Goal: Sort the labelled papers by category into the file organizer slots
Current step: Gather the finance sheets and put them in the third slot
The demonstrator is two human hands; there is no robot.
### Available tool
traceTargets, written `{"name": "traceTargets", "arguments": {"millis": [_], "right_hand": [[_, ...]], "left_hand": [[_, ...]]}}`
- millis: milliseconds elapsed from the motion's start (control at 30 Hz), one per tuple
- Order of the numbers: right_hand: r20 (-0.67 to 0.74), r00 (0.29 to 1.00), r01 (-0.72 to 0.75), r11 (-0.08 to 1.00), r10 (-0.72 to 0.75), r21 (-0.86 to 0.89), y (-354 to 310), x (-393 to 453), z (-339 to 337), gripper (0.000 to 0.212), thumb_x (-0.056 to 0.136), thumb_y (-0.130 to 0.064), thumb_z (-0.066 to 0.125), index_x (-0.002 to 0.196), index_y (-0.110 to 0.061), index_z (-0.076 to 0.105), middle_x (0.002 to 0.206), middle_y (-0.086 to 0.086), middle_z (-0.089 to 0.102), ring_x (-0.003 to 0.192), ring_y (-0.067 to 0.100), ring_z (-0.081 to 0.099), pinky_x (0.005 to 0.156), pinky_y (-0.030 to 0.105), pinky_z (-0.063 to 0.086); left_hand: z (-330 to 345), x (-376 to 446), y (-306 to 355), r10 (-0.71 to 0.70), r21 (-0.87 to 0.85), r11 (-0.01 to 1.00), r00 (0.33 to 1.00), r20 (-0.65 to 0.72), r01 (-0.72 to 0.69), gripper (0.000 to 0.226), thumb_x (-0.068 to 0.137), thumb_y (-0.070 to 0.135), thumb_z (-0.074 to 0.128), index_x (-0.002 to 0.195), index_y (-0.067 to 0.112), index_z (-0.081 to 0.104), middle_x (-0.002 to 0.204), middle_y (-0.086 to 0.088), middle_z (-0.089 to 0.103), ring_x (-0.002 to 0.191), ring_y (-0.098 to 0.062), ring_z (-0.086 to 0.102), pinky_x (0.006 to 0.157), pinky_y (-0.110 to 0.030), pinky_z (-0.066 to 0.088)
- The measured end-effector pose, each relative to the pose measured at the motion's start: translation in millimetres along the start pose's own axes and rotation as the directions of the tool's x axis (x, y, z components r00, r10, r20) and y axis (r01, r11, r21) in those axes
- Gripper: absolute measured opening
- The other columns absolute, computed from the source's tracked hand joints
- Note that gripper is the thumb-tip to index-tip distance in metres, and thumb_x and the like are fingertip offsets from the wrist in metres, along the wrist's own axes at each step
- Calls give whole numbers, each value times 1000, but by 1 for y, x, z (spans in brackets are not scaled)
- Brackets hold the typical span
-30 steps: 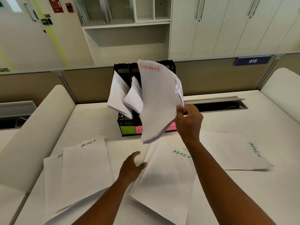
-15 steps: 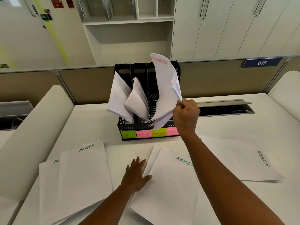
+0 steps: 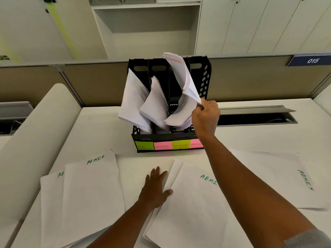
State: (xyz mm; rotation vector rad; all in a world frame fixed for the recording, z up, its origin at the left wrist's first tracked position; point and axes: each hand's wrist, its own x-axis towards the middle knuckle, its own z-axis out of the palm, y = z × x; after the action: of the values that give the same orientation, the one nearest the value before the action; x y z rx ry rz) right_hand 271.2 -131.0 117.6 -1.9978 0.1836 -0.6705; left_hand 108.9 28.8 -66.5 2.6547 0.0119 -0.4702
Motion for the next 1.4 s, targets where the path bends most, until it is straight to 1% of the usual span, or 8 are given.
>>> {"name": "traceTargets", "arguments": {"millis": [133,267,567,700,900,1100,1300,1400], "right_hand": [[-46,994,103,995,-103,-5,0,0,8,28,92,-4,50,115,-1,66,97,16,56,81,19,52,69,24,45],[-72,982,174,985,-173,-1,4,-1,19,29,91,-2,51,115,-2,66,95,16,57,81,18,52,70,21,44],[15,999,-52,999,52,13,31,-11,40,28,94,-9,49,117,-1,64,102,14,55,90,21,54,77,26,49],[164,967,-170,975,193,-142,46,-14,42,26,92,-13,46,101,0,67,95,17,58,82,29,59,68,33,50],[199,936,-255,949,290,-185,50,-10,39,24,86,-10,46,86,3,66,68,6,48,53,13,45,42,13,30],[160,948,-263,961,275,-88,49,-4,41,24,89,-6,48,89,10,65,74,10,50,50,10,41,37,6,32],[268,898,-330,936,350,-118,55,-5,38,18,87,-5,54,90,5,68,76,14,61,64,22,53,58,24,39],[289,886,-345,932,362,-111,57,-4,35,11,84,-5,61,73,-7,59,72,3,57,58,10,49,58,17,39]], "left_hand": [[4,5,1,1,-30,1000,1000,-21,-1,72,90,51,53,150,34,17,162,5,-8,148,-18,-12,119,-39,10],[8,8,2,10,-21,1000,999,-42,-11,72,91,53,52,151,33,17,162,4,-7,148,-18,-13,119,-38,4],[10,10,2,15,-13,1000,998,-60,-16,71,90,55,51,150,34,17,162,3,-6,148,-18,-12,119,-38,1],[9,9,2,10,-16,1000,998,-59,-11,71,90,55,51,150,36,17,162,5,-7,148,-17,-12,119,-37,2],[8,8,2,11,-31,999,998,-67,-14,71,90,55,52,150,36,19,162,5,-5,149,-17,-11,119,-37,2],[9,9,4,3,-30,1000,998,-68,-5,71,89,54,53,149,36,20,162,5,-5,149,-16,-11,118,-36,0],[8,9,5,-12,-39,999,998,-64,9,70,88,54,54,148,37,22,162,6,-3,149,-16,-9,119,-37,4],[6,8,8,-41,-41,998,996,-77,38,69,87,55,56,146,37,26,162,8,1,149,-17,-3,118,-39,15]]}}
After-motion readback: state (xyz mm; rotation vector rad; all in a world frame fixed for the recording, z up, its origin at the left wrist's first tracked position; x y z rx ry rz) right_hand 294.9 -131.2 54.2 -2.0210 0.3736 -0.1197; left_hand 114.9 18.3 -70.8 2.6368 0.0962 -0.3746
